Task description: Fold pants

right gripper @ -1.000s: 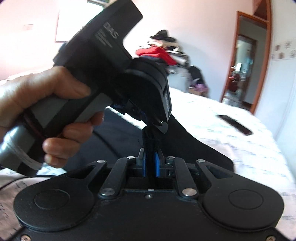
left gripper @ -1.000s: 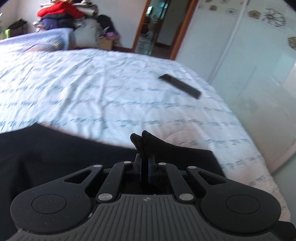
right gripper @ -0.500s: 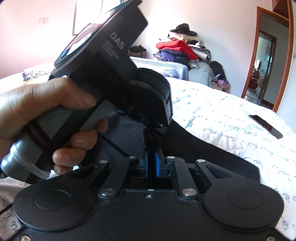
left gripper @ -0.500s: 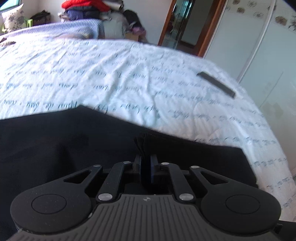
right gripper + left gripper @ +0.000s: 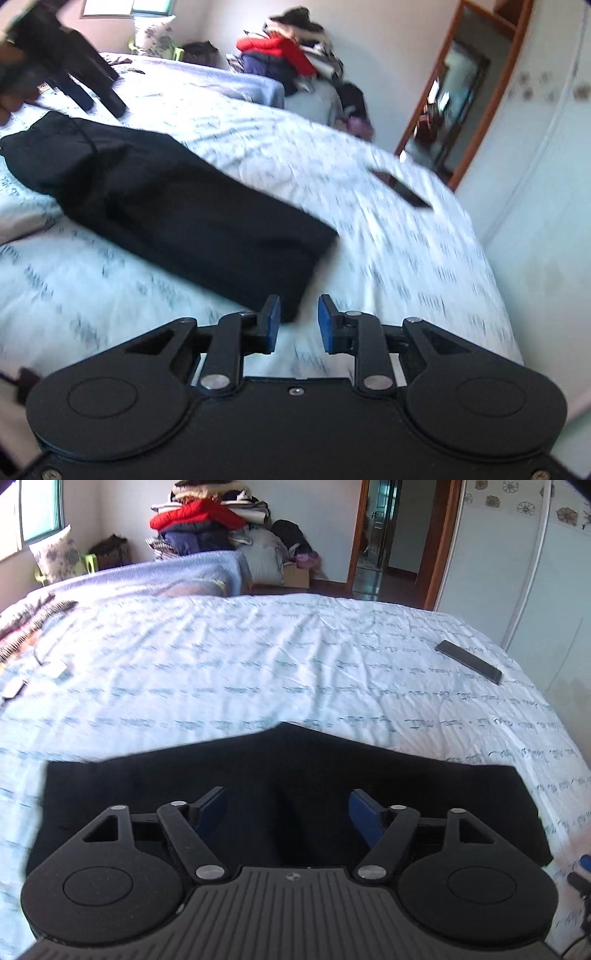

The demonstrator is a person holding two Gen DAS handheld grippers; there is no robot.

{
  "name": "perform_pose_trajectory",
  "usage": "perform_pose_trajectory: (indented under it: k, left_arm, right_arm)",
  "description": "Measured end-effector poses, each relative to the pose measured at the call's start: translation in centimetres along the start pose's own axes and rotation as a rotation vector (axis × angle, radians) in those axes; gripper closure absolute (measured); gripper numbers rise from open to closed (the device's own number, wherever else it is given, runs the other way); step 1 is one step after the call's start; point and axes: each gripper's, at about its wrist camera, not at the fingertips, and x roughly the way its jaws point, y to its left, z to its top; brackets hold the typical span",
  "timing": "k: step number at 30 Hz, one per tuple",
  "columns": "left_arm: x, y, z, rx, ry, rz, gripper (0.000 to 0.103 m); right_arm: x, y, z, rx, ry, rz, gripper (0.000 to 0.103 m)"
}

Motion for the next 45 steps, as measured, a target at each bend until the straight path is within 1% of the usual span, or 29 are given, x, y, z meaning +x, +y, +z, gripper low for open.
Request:
perform_pose_trajectory:
  k: [2, 3, 4, 5, 6, 7, 9, 10, 11, 13, 15, 16, 18, 19, 20, 21, 23, 25, 27, 31, 33, 34, 36, 37, 38, 39, 41, 43, 45]
  left_arm:
    - [-2.4, 1.0, 0.4, 0.036, -0.011, 0.042, 0.017]
    - [-3.4, 1.1, 0.7, 0.06, -0.011, 0.06, 0.015]
    - [-4.1, 0.8, 0.9, 0.082, -0.01, 0.056, 0.014]
    - [-4.6, 0.3, 1.1, 0.107, -0.009, 0.019, 0.01]
    - [-4.6, -0.3, 1.4, 0.121, 0.001, -0.04, 0.008]
    - [-4.2, -1.0, 1.6, 0.103, 0.018, -0.111, 0.005]
    - [-2.3, -2.6, 1.5, 0.016, 0.06, -0.257, 0.005]
    - [-1.2, -3.5, 1.4, -0.018, 0.078, -0.312, 0.005]
    - [0.1, -4.5, 1.2, -0.056, 0.092, -0.342, 0.005]
    - [2.6, -6.9, 0.9, -0.112, 0.089, -0.356, 0.005]
    - [4.9, -9.5, 1.0, -0.101, 0.074, -0.326, 0.005]
    - [6.1, -11.1, 1.1, -0.059, 0.078, -0.3, 0.005]
    - [8.0, -14.4, 1.2, 0.058, 0.06, -0.257, 0.005]
    - [8.8, -16.1, 1.3, 0.12, 0.051, -0.223, 0.005]
    - [9.6, -17.7, 1.2, 0.188, 0.039, -0.185, 0.005]
    - [10.4, -19.2, 1.1, 0.249, 0.028, -0.149, 0.005]
    - [12.0, -22.1, 0.6, 0.361, 0.03, -0.086, 0.006]
    - [13.4, -23.9, 0.1, 0.429, 0.037, -0.051, 0.007]
    - [14.1, -24.7, -0.3, 0.442, 0.027, -0.039, 0.006]
    - [15.0, -24.9, -0.2, 0.407, 0.024, -0.038, 0.004]
    - [14.5, -24.2, -0.1, 0.391, 0.024, -0.059, 0.005]
    - [13.8, -23.5, 0.0, 0.374, 0.023, -0.082, 0.006]
    - [12.0, -21.6, 0.0, 0.322, -0.002, -0.108, 0.005]
    - [10.8, -20.4, 0.0, 0.285, -0.027, -0.109, 0.004]
    - [9.9, -19.4, -0.1, 0.251, -0.042, -0.109, 0.003]
    - [9.2, -18.4, -0.2, 0.224, -0.04, -0.113, 0.003]
    - [7.6, -16.3, -0.5, 0.176, -0.021, -0.13, 0.003]
    - [5.8, -13.5, -1.3, 0.141, -0.02, -0.134, 0.003]
    - [3.6, -10.3, -2.3, 0.114, -0.023, -0.111, 0.003]
  right_arm:
    - [-0.3, 0.0, 0.0, -0.014, -0.017, 0.014, 0.079]
    - [0.3, 0.4, 0.0, -0.033, -0.025, 0.019, 0.079]
    - [0.7, 0.5, -0.1, -0.047, -0.028, 0.018, 0.079]
    - [1.7, 0.5, 0.1, -0.058, -0.024, 0.01, 0.079]
    - [2.5, 0.7, 0.2, -0.064, -0.024, 0.003, 0.079]
    - [2.8, 1.3, 0.6, -0.066, -0.021, -0.002, 0.079]
    - [4.0, 1.5, 0.5, -0.061, -0.011, -0.007, 0.079]
    - [4.1, 1.7, 0.4, -0.059, -0.007, -0.01, 0.079]
    - [4.4, 1.8, 0.4, -0.057, -0.007, -0.013, 0.079]
    - [5.2, 1.9, 0.4, -0.054, 0.007, -0.015, 0.079]
    - [5.3, 1.9, 0.2, -0.045, -0.003, -0.014, 0.079]
    - [5.4, 1.8, 0.0, -0.036, -0.01, -0.011, 0.079]
    - [5.8, 1.7, -0.1, -0.018, -0.017, -0.004, 0.079]
    - [5.9, 1.7, -0.1, -0.015, -0.018, 0.001, 0.079]
    - [6.1, 1.7, -0.1, -0.012, -0.019, 0.011, 0.083]
    - [6.1, 1.7, -0.1, -0.005, -0.023, 0.02, 0.093]
    - [5.7, 2.0, -0.2, -0.012, -0.03, 0.005, 0.094]
    - [4.8, 2.1, -0.2, -0.011, -0.025, 0.013, 0.095]
    - [3.9, 2.4, -0.3, -0.029, -0.016, 0.018, 0.096]
    - [4.8, 2.9, -0.9, -0.065, 0.051, 0.026, 0.096]
    - [4.2, 2.1, -0.7, -0.054, 0.04, 0.039, 0.096]
    - [3.5, 1.2, -0.3, -0.033, 0.029, 0.059, 0.094]
    - [2.3, -1.3, 0.7, 0.059, -0.036, 0.083, 0.09]
    - [2.3, -2.6, 1.5, 0.115, -0.065, 0.083, 0.086]
    - [2.7, -3.7, 2.1, 0.165, -0.085, 0.083, 0.077]
    - [3.8, -5.0, 3.0, 0.222, -0.1, 0.098, 0.07]
    - [6.9, -6.4, 4.2, 0.295, -0.103, 0.137, 0.067]
    - [10.7, -7.4, 5.2, 0.385, -0.06, 0.196, 0.066]
    - [14.6, -8.4, 5.5, 0.496, 0.009, 0.265, 0.064]
